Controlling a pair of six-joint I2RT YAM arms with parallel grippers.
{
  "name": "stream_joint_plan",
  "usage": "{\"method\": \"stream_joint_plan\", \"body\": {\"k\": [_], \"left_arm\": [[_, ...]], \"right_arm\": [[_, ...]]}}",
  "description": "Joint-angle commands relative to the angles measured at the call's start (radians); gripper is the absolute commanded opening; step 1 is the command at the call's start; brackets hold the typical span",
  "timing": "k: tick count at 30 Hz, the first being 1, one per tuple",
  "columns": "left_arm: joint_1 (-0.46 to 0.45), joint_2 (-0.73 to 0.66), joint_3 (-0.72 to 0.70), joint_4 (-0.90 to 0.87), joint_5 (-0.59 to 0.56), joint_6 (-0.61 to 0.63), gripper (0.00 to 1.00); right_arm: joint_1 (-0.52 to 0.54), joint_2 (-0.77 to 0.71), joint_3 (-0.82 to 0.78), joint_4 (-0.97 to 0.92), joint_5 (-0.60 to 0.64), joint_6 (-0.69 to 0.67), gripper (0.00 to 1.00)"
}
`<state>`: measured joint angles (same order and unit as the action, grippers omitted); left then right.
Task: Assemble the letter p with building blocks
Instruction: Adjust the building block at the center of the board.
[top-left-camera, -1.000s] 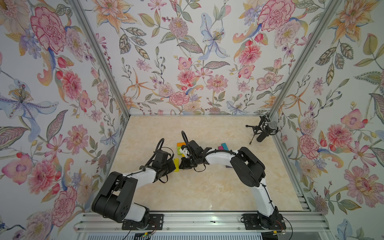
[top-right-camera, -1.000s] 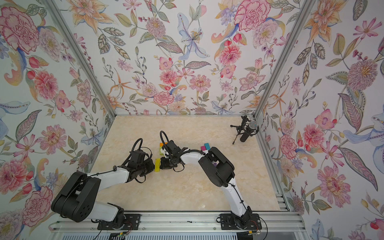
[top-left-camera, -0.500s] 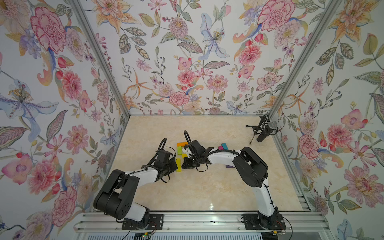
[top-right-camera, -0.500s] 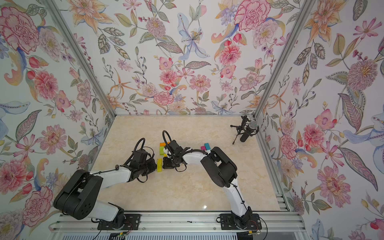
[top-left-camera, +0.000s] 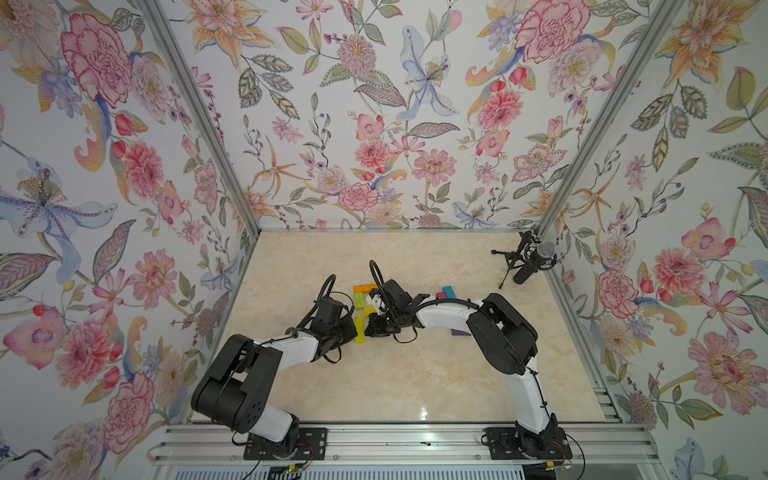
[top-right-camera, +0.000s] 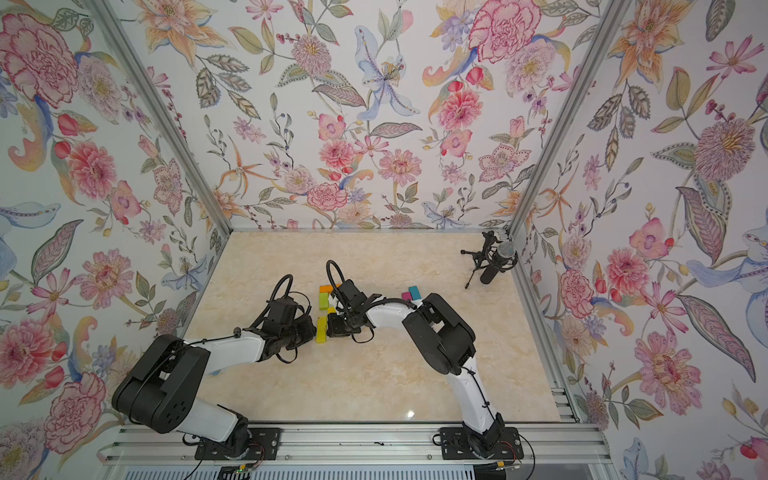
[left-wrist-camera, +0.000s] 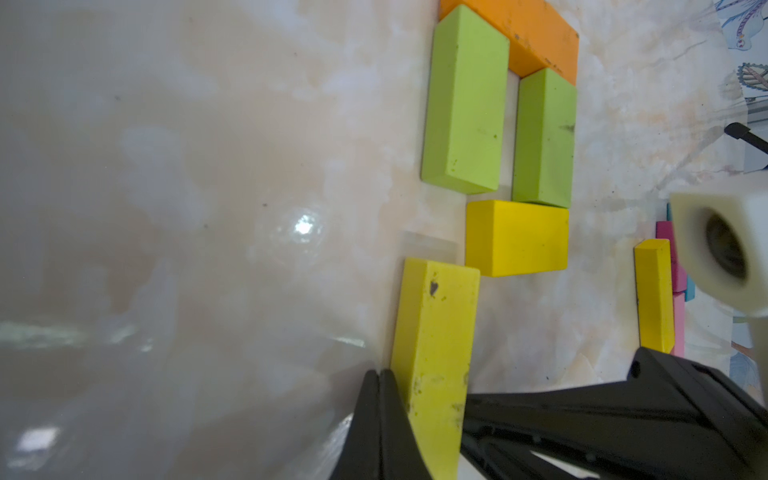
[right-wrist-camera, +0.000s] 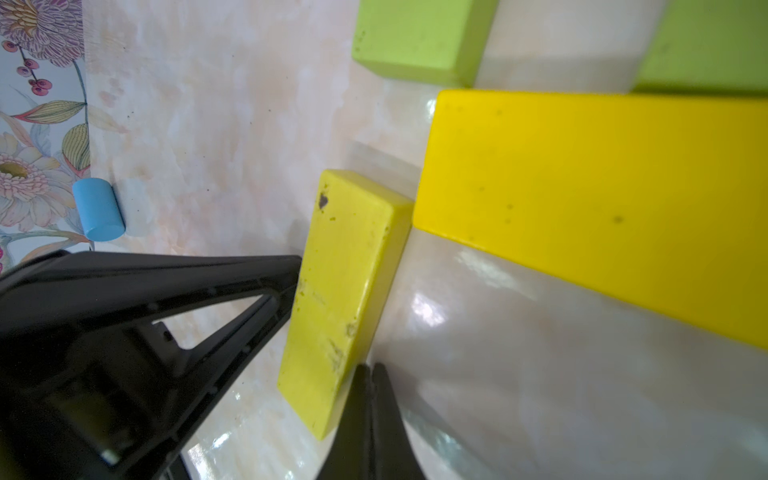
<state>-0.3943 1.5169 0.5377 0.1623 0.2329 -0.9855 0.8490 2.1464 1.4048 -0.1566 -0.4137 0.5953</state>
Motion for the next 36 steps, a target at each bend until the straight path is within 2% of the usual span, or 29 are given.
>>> {"method": "stream_joint_plan", "body": {"k": [1,19,31,36], "left_arm": [[-0.017,0.071,-0.007,-0.081,0.000,-0.015,0.00],[-0.023,0.055,-0.010,-0.116,-0.008,-0.023,0.00],[-0.038,-0.087,-0.048,-0.183,-0.034,-0.013,0.00],[-0.038,-0.088,-0.049,-0.176,-0.027,0.013,0.00]], "right_arm": [[-0.010,-0.021,-0.015,-0.030,0.023,-0.007,0.00],[-0.033,0.009,0.028,-0.031,-0.003,-0.014,0.00],[-0.033,0.021,0.047,-0.026,-0.010,-0.014,0.01],[-0.034,0.040,0.058,-0.027,-0.010,-0.011,0.01]]}}
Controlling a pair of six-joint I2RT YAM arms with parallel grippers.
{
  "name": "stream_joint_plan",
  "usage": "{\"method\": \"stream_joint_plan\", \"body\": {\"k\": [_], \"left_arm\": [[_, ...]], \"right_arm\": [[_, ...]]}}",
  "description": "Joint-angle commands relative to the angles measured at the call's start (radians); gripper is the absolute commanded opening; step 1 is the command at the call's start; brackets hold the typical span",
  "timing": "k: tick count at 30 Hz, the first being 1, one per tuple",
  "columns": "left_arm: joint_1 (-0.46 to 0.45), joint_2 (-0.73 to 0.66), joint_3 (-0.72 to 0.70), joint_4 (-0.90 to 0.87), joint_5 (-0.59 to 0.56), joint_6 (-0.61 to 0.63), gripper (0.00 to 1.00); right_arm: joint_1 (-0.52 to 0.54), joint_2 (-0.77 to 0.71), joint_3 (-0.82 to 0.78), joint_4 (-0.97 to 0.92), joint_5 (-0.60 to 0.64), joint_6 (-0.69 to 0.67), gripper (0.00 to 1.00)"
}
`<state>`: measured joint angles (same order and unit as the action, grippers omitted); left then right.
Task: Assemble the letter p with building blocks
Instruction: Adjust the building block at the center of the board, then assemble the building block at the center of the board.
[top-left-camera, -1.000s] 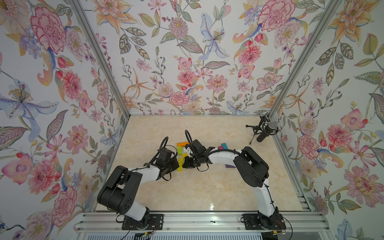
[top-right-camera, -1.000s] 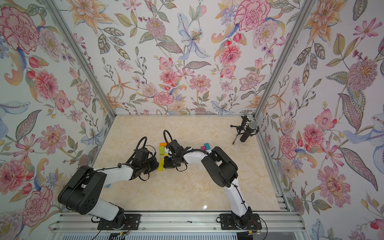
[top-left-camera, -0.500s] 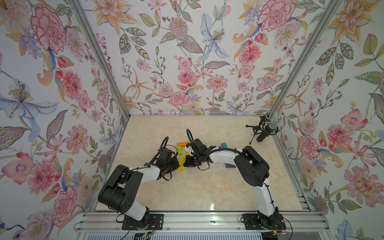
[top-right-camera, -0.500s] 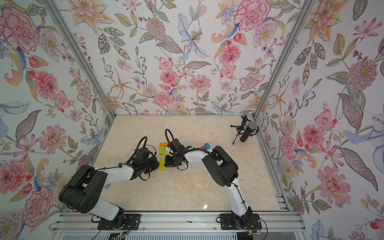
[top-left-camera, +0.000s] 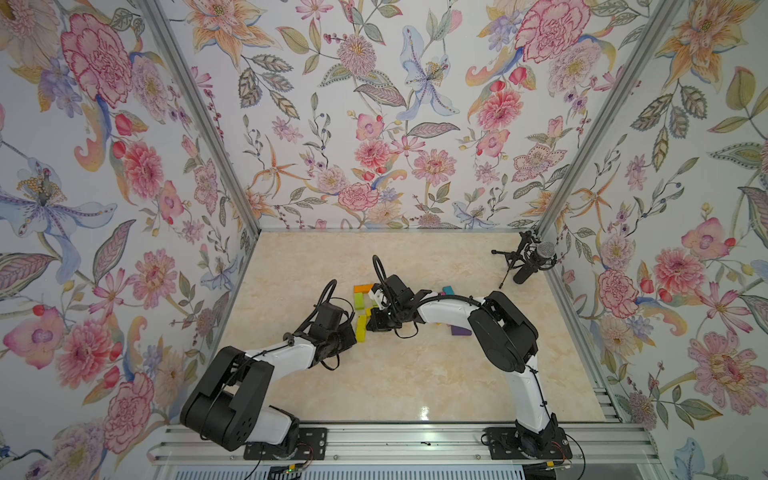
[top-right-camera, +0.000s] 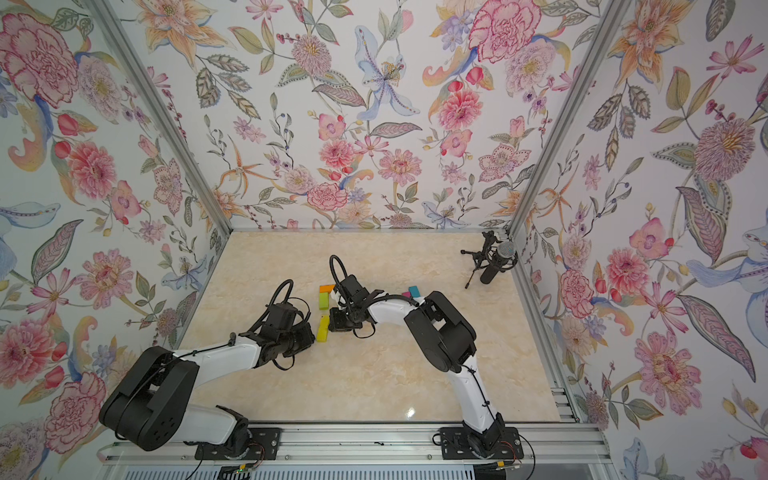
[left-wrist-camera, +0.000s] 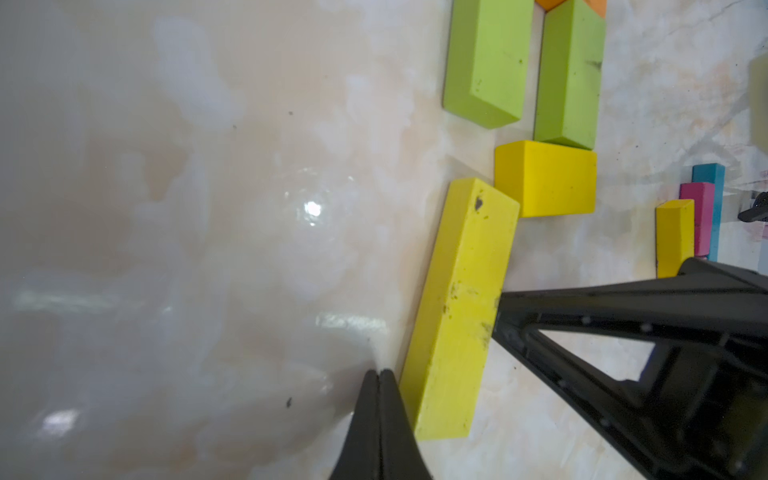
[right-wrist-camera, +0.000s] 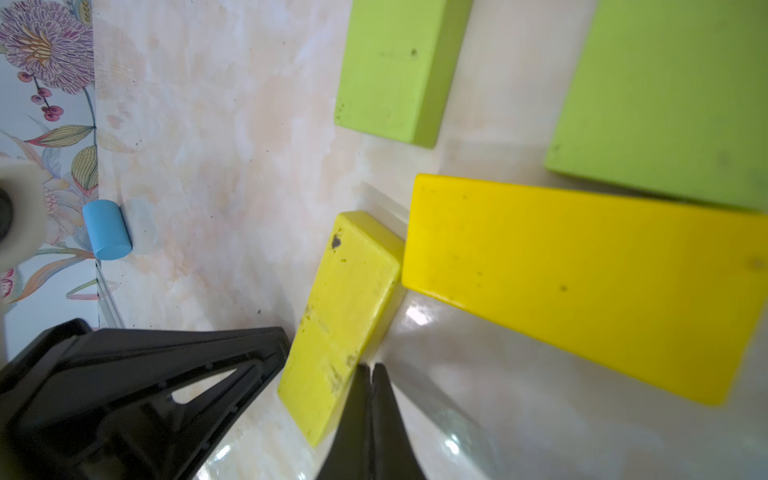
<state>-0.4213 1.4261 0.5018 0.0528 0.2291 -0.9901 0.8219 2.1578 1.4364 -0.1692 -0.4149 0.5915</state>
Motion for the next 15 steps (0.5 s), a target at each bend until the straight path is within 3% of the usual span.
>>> {"method": "stream_joint_plan", "body": {"k": [1,15], "left_arm": [[-0.011,0.002,-0.013,-0.058,-0.017,0.020,0.00],[-0.011,0.071,0.054,-0.052,-0.001,0.057,0.00]], "right_arm": [[-0.006,0.032,0.025,-0.014,-0.007,-0.007,0.01],[-0.012,0.037,0.029,-0.013,-0.004,-0.004,0.01]]}}
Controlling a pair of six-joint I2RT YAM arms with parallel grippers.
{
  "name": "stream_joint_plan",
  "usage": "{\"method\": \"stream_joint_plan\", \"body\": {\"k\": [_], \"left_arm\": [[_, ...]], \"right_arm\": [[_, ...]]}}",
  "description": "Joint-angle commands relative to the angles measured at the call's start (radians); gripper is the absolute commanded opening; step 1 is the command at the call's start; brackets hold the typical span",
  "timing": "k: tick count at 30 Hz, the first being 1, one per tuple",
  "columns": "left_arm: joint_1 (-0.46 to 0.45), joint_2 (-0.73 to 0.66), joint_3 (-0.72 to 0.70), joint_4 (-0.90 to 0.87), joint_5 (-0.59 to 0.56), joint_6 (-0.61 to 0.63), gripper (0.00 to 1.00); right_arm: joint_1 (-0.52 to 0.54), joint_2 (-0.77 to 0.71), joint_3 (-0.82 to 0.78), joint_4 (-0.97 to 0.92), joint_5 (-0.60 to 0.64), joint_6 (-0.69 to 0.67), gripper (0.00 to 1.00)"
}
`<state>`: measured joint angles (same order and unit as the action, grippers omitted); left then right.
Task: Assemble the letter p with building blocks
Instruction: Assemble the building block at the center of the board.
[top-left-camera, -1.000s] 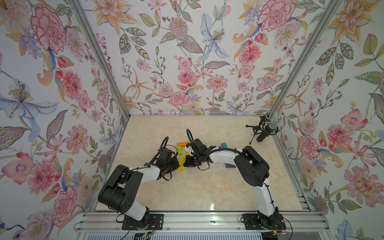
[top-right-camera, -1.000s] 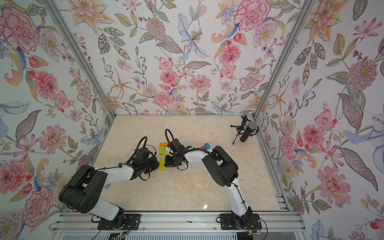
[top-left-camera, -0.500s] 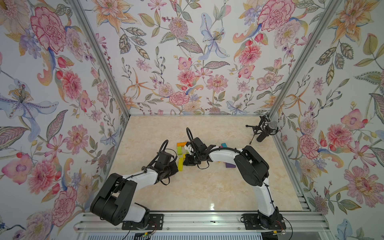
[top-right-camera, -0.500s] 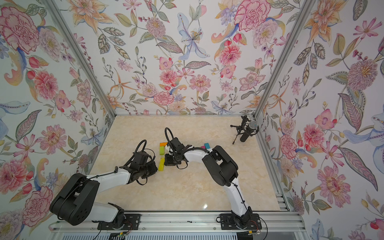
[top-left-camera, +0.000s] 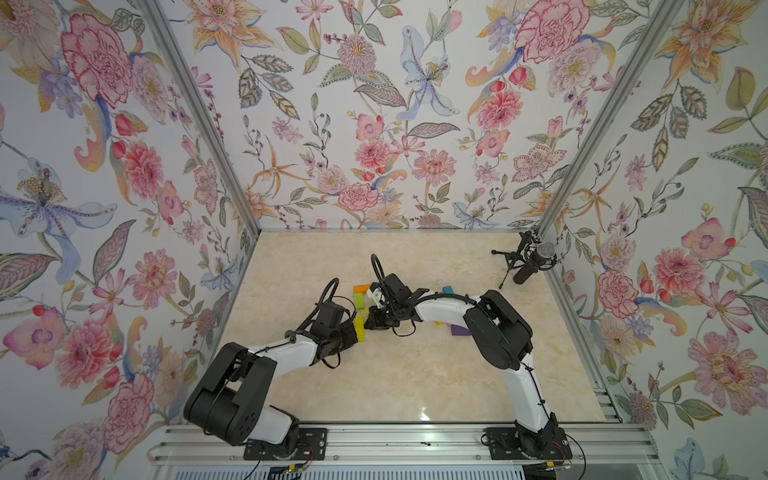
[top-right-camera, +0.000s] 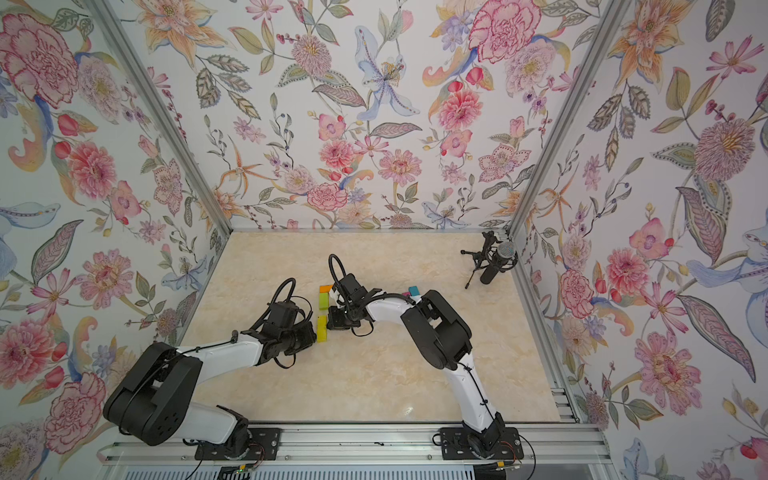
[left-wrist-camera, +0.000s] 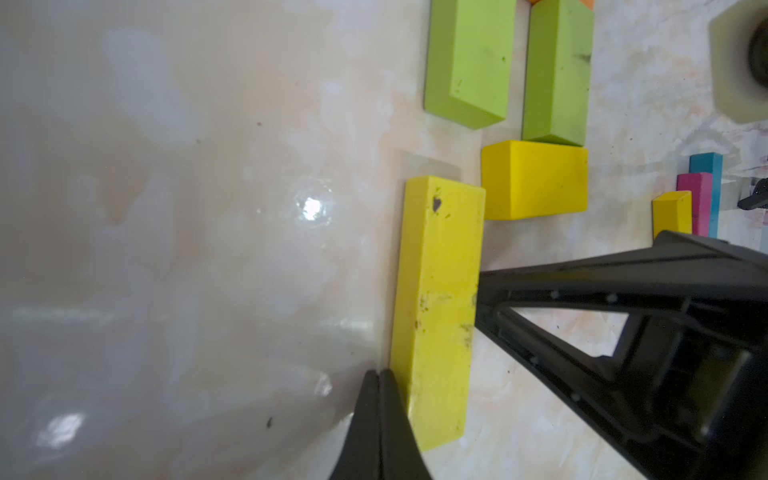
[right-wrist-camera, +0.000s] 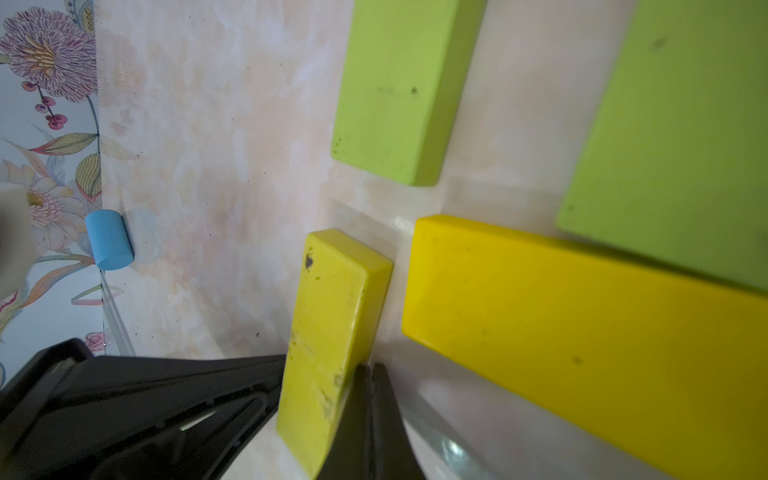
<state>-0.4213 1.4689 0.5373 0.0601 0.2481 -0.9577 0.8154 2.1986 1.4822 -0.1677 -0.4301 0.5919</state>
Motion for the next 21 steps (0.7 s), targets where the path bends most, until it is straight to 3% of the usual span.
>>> {"method": "stream_joint_plan", "body": {"k": [1,7,21], "left_arm": [[-0.011,0.027,0.022,-0.067,-0.026,0.028,0.00],[-0.002,0.012,0.050,-0.130,-0.096,0.057,0.00],[0.010,0.050,0.083,-0.120,-0.059,0.078,0.00]], "right_arm": [[-0.006,-0.017,-0.037,-0.014,0.021,-0.004,0.01],[0.006,-0.097,-0.152,-0.011,0.036,-0.011,0.01],[0.064,-0.134,-0.213,0.046,0.016,0.048,0.01]]}}
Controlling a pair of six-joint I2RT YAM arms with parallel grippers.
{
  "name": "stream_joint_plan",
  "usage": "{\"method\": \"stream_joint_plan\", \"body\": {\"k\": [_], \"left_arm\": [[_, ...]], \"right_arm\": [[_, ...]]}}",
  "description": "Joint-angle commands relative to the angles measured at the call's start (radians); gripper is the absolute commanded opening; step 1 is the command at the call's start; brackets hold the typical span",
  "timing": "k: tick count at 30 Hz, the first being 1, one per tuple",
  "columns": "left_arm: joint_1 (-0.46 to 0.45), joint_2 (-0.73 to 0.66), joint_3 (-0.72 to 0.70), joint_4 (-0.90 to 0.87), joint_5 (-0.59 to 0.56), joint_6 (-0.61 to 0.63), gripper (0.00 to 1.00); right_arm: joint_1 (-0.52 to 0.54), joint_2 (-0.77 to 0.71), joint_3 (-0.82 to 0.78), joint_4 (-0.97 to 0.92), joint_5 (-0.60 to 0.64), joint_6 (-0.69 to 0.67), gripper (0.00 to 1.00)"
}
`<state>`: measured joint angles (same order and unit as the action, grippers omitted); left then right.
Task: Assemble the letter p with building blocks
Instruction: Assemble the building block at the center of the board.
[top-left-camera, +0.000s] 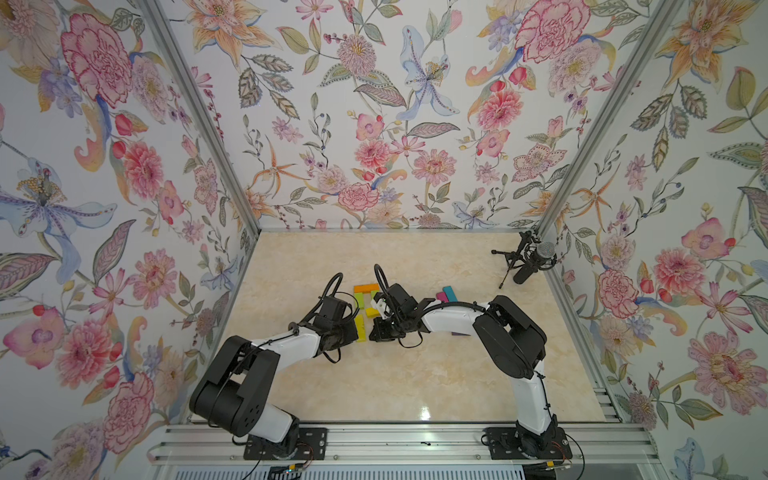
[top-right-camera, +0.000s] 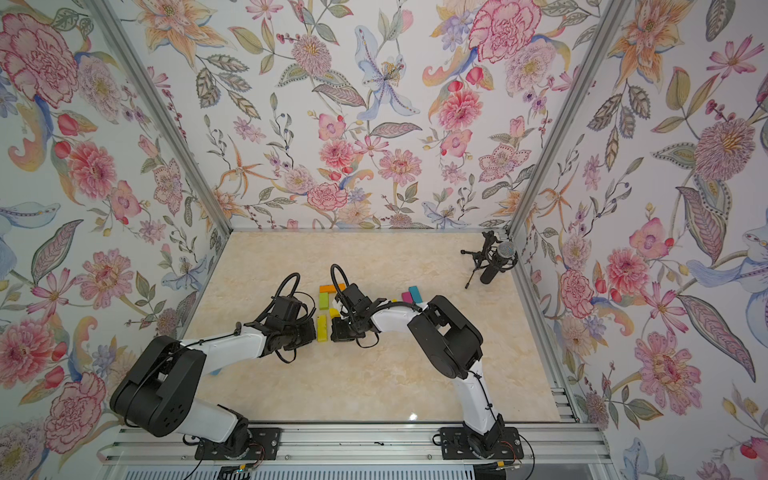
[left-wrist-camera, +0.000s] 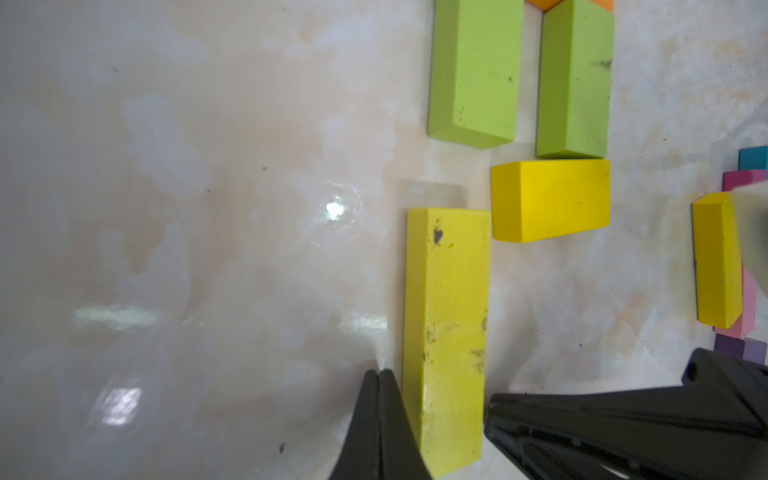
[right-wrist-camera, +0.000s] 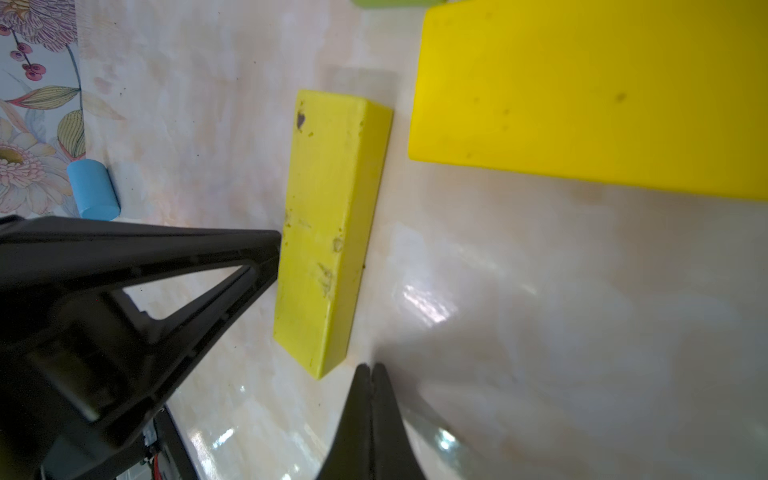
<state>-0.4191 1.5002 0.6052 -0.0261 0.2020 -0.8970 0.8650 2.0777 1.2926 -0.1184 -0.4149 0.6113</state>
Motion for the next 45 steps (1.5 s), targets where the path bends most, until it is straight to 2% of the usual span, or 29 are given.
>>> {"method": "stream_joint_plan", "body": {"k": [1,36,45], "left_arm": [[0.007,0.024,0.017,-0.032,-0.012,0.019,0.00],[0.006,0.107,0.000,0.028,0.012,-0.008,0.00],[0.039,0.110,0.015,-0.002,-0.017,0.017,0.00]], "right_arm": [[0.018,-0.012,-0.025,0.000,-0.006,0.032,0.01],[0.021,0.048,-0.019,0.085,-0.061,0.076,0.01],[-0.012,-0.063,-0.119,0.086,-0.041,0.060,0.00]]}}
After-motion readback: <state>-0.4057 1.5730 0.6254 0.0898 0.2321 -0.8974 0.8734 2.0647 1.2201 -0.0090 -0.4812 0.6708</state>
